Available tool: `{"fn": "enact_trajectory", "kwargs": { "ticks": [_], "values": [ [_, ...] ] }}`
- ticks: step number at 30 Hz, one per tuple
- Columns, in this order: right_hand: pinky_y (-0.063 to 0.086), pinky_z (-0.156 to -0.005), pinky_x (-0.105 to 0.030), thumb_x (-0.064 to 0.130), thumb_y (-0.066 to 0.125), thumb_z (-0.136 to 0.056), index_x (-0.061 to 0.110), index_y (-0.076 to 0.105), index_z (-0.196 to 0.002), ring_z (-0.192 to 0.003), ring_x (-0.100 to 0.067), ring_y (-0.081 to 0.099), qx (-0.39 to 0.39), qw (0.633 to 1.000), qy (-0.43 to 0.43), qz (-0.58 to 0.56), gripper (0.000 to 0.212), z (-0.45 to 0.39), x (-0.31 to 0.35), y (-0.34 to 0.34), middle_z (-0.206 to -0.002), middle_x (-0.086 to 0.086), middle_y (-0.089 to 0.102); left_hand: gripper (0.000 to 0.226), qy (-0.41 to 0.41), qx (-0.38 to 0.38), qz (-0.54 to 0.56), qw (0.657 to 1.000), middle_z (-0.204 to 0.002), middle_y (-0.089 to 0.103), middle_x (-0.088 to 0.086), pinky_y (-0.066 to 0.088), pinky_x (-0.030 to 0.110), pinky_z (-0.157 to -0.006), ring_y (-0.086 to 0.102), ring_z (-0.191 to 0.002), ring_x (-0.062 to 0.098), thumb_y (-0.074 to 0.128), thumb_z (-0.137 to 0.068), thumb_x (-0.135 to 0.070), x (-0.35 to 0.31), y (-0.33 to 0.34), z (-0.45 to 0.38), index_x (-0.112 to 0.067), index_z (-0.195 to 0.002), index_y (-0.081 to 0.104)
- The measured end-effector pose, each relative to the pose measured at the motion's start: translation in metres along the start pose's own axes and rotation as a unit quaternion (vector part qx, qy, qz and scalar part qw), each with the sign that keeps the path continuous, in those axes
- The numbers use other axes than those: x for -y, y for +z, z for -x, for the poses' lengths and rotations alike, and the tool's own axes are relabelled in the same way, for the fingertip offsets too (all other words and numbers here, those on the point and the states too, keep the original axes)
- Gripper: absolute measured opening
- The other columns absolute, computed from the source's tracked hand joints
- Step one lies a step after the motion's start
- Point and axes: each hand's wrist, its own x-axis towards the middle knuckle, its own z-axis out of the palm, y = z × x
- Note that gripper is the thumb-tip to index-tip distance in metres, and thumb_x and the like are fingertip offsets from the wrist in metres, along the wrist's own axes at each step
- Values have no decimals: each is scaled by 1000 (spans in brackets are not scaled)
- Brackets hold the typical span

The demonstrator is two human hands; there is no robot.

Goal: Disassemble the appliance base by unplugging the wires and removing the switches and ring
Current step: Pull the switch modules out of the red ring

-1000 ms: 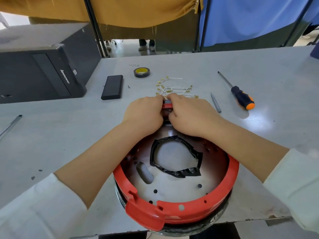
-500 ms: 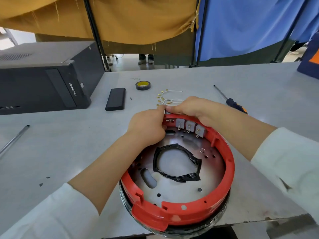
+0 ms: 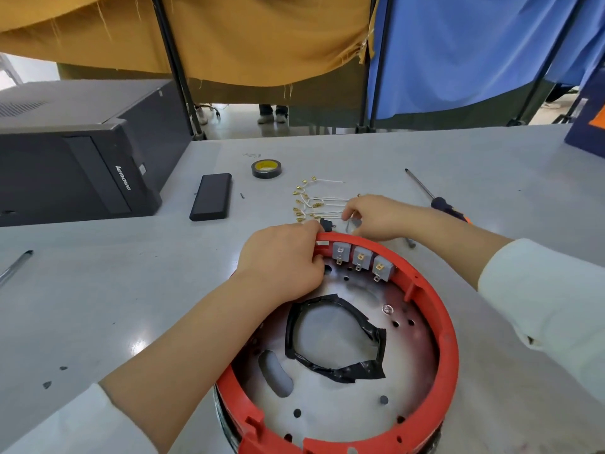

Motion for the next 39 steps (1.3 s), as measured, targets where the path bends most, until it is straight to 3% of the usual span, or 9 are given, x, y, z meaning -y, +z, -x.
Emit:
{"fn": "enact_trajectory", "kwargs": {
  "ticks": [4,9,13,17,20,25,29,34,39],
  "values": [
    [36,-76,-22,12,61,-88,15,56,-124,-93,-15,50,-3,999,-35,-18,36,-16,11,9,-115,-5,58,19,2,0,-3,1000,-92,62,-5,29,30,-59,58,-87,24,47,-84,-36,-1,0,-1,-29,-102,48],
    [37,-66,-22,19,65,-85,18,63,-115,-86,-12,49,-17,996,-70,-51,29,-31,26,13,-94,4,54,24,3,3,-6,1000,-94,62,-4,33,30,-60,59,-86,24,47,-84,-34,1,1,0,-25,-106,49],
    [33,-53,-8,10,57,-88,13,63,-118,-79,-11,48,3,993,-101,-53,30,-39,41,13,-97,2,58,26,7,7,-16,1000,-95,62,-2,32,30,-59,59,-85,26,47,-85,-33,0,0,1,-23,-108,50],
    [34,-47,-2,10,61,-87,11,62,-118,-67,-2,47,31,992,-100,-70,31,-41,48,10,-84,8,55,22,6,8,-18,1000,-94,61,-1,29,30,-57,58,-83,26,47,-86,-33,-1,-1,1,-23,-106,49],
    [45,-58,-13,7,61,-86,12,58,-123,-76,-15,56,45,993,-84,-68,37,-40,42,4,-103,-8,61,20,11,6,-23,1000,-95,61,-1,29,30,-59,58,-87,26,46,-87,-32,-1,-1,1,-24,-105,47],
    [43,-45,-11,1,64,-82,9,59,-119,-59,-10,54,37,993,-63,-90,38,-34,28,-2,-92,-5,57,14,10,8,-19,1000,-94,61,-2,30,30,-60,58,-88,26,45,-87,-30,0,0,0,-26,-100,47],
    [52,-59,-21,20,70,-85,11,58,-119,-76,-15,59,-4,993,-64,-96,37,-20,29,-6,-109,-2,53,21,9,16,-25,1000,-100,62,0,31,31,-62,58,-92,27,44,-88,-25,2,0,-1,-27,-108,49],
    [44,-86,-26,38,57,-93,18,63,-110,-100,-14,57,-84,990,-79,-79,27,32,41,-16,-112,1,63,22,-2,23,-27,999,-102,63,0,29,30,-62,59,-94,28,46,-90,-20,4,-2,-2,-28,-109,49],
    [42,-67,-27,21,47,-93,19,54,-105,-88,-19,55,-22,998,-56,2,14,86,42,0,-94,2,57,11,-64,34,-26,997,-103,64,2,29,29,-63,58,-95,29,49,-89,-22,-3,-8,-1,-29,-98,51]
  ]
}}
